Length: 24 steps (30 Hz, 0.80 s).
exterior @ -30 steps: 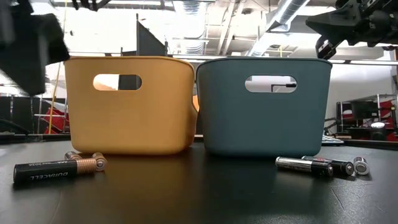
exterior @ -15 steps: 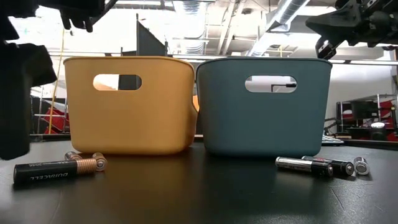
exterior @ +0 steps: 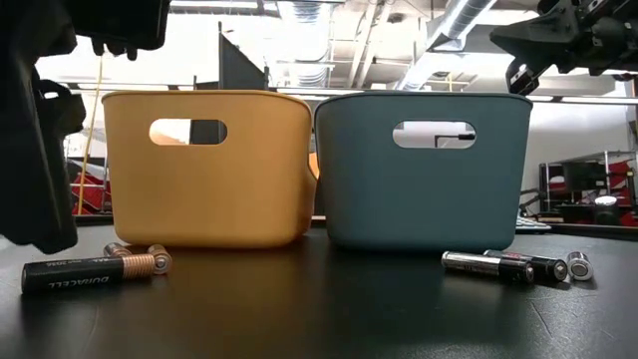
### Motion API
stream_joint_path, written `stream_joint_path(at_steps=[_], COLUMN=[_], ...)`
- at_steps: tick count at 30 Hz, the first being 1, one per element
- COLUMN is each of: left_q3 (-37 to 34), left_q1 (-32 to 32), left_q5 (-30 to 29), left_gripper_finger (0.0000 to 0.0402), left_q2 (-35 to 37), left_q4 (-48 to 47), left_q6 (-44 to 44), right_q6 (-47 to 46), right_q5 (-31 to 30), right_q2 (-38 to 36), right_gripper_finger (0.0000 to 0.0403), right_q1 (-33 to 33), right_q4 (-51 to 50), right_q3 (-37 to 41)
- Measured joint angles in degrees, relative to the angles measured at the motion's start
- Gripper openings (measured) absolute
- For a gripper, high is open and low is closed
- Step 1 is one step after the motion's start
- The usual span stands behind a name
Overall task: Sort batteries
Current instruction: Put the bottom right black battery into the yellow bin
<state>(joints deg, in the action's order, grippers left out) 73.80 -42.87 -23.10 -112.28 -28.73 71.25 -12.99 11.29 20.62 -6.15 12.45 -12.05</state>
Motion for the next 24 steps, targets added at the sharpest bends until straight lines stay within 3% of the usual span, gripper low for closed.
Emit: stream_joint_path(at_steps=[12, 24], left_q3=[-0.04, 0.17], left_q1=[0.01, 0.04], left_q5=[-3.75, -2.87], left_gripper_finger=[0.0178, 0.0177], left_q2=[-2.18, -5.49], left_q4=[2.42, 2.47], left_q6=[1.28, 5.37], right_q6=[0.13, 0.02], right_q5=[0.00, 0.02], right_q2=[0.00, 0.00], right_gripper_finger=[0.0033, 0.0033], right_q1=[0.00, 0.00], right_q4=[-0.17, -0.20], right_q3=[0.02, 0.02])
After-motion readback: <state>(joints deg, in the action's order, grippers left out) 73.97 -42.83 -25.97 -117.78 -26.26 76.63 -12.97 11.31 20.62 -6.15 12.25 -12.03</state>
